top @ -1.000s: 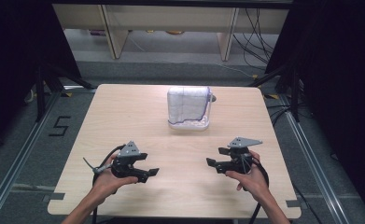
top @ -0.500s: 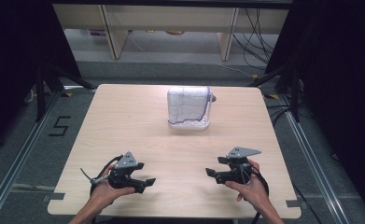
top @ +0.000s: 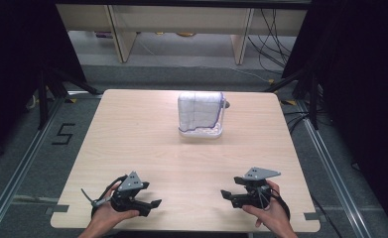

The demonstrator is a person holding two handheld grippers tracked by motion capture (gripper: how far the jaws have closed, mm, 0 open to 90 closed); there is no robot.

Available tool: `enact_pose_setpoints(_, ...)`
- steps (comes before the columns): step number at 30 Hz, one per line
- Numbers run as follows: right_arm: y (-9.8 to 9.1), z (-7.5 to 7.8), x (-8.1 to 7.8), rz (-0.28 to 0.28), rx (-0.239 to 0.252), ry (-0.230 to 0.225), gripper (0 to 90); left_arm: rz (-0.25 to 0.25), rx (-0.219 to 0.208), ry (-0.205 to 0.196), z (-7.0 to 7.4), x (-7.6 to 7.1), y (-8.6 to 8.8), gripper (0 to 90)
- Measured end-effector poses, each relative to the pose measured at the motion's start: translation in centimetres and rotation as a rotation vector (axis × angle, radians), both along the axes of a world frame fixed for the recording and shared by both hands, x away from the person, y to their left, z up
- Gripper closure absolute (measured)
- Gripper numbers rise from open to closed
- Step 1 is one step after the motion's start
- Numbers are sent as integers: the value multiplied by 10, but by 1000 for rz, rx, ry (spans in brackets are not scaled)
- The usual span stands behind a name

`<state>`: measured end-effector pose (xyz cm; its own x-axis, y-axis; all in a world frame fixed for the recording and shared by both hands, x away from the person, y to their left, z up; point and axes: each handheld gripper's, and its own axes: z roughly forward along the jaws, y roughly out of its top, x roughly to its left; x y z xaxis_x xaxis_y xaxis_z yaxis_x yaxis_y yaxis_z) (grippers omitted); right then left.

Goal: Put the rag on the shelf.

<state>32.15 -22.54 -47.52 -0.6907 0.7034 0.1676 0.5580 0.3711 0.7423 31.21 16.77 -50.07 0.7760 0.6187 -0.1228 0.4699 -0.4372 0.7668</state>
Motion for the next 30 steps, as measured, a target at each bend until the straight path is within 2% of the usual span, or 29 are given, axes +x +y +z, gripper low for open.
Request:
enact_pose_setpoints(1,1,-1,-3,-8,17,27,277,-2,0,0,0,-3,0,227)
enact_pose_setpoints(2,0,-2,-5,-6,-1,20,271,-9,-3,0,0,-3,1,225)
enact_pose_setpoints(3,0,-5,-6,3,-10,17,259,9,-30,3,-1,-7,-1,223)
enact_pose_setpoints(4,0,-6,-8,-3,-9,17,239,-8,-2,-6,-1,-8,1,222)
enact_pose_setpoints(5,1,-7,-9,14,5,36,203,8,-21,3,-2,-11,-1,222)
enact_pose_setpoints(6,1,-8,-10,17,-2,39,184,-12,13,-2,-2,-11,1,222)
enact_pose_setpoints(7,2,-8,-13,3,-3,55,179,-3,-13,2,-3,-14,-1,222)
enact_pose_setpoints(8,2,-9,-13,7,-22,49,178,-24,12,-6,-2,-13,1,222)
enact_pose_setpoints(9,2,-10,-13,12,-21,34,177,-4,-19,-6,-3,-16,-1,222)
enact_pose_setpoints(11,2,-13,-16,9,-48,47,172,-19,11,-12,-3,-16,1,221)
enact_pose_setpoints(14,2,-16,-18,12,-72,59,171,-12,5,-4,-5,-18,0,220)
enact_pose_setpoints(15,2,-18,-19,5,-71,49,171,-15,19,-6,-5,-18,1,220)
enact_pose_setpoints(16,2,-18,-20,6,-89,65,171,-8,13,-4,-5,-18,1,220)
enact_pose_setpoints(17,2,-18,-20,7,-101,69,170,-10,31,-9,-5,-17,2,220)
enact_pose_setpoints(18,2,-19,-20,-4,-103,71,170,-6,30,-3,-6,-17,3,220)
enact_pose_setpoints(20,2,-22,-18,15,-96,52,170,-6,26,1,-7,-17,4,220)
enact_pose_setpoints(23,2,-20,-20,-3,-121,80,170,13,6,7,-8,-17,3,219)
enact_pose_setpoints(25,3,-20,-20,0,-115,81,170,2,36,3,-9,-15,4,220)
enact_pose_setpoints(30,3,-20,-20,0,-125,87,170,-5,37,10,-10,-14,4,220)
